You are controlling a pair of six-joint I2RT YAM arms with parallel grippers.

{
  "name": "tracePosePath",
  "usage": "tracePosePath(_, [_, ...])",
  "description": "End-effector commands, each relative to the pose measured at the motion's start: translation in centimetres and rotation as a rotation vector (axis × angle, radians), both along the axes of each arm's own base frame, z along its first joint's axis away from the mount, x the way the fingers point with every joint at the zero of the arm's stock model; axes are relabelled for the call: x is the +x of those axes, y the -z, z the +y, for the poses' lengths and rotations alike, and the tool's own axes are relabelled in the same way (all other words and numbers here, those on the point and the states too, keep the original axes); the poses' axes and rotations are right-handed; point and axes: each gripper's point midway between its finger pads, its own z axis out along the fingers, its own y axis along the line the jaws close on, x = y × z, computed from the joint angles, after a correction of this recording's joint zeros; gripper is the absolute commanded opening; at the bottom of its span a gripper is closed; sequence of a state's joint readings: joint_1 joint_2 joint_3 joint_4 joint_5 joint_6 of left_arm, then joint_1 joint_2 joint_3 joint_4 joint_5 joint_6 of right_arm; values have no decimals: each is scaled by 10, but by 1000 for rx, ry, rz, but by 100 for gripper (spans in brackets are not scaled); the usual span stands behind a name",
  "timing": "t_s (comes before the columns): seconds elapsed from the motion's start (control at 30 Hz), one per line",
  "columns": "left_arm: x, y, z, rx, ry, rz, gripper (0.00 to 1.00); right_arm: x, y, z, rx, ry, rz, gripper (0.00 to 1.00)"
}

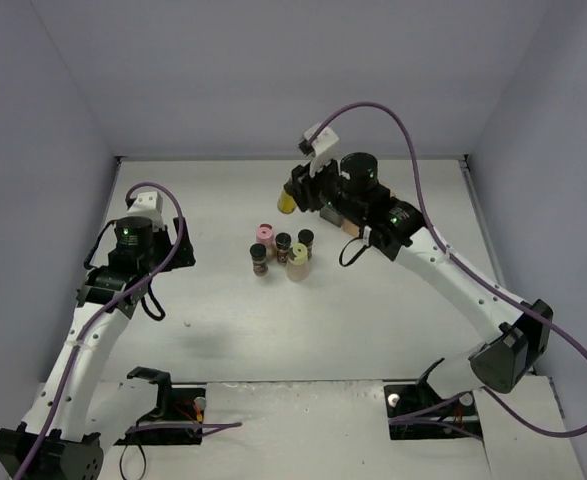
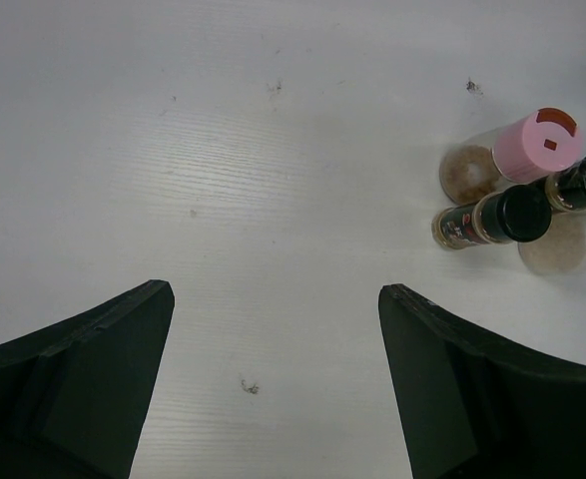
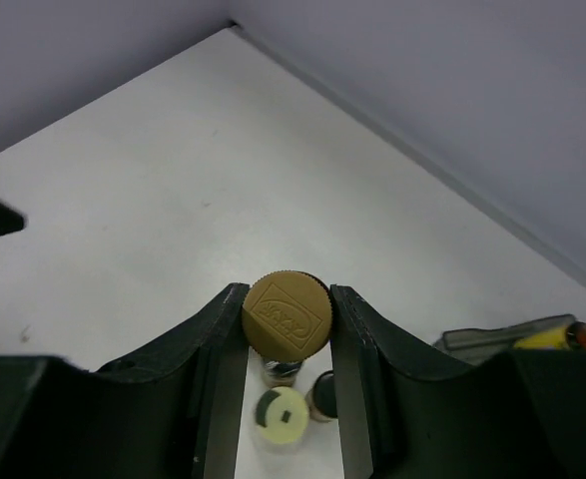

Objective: Organize the condiment bottles

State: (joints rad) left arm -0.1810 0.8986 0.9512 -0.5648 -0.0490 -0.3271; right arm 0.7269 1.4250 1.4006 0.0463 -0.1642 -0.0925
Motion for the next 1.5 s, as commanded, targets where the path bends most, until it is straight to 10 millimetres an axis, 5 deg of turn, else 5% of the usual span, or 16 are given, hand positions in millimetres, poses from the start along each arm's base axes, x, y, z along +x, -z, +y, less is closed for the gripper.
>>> tracePosePath(0.0, [9, -14, 0, -22, -14, -51, 86, 66, -36, -49, 67, 248, -99, 0])
tracePosePath(0.2, [10, -13, -1, -27, -11, -45, 85, 137, 5, -93, 39, 419, -42, 0])
tracePosePath(0.53, [10, -14, -2, -34, -7, -49, 85, 195, 65, -139, 8, 577, 18, 0])
tracePosePath(1.0, [11, -12, -5, -43, 4, -38, 85, 223, 117, -143, 20, 573, 79, 0])
tracePosePath(1.23, [11, -11, -5, -43, 4, -37, 86, 226, 144, -138, 39, 560, 139, 8])
tracePosePath(1.47, [11, -12, -5, -44, 3, -40, 86, 216, 130, -136, 66, 527, 133, 49])
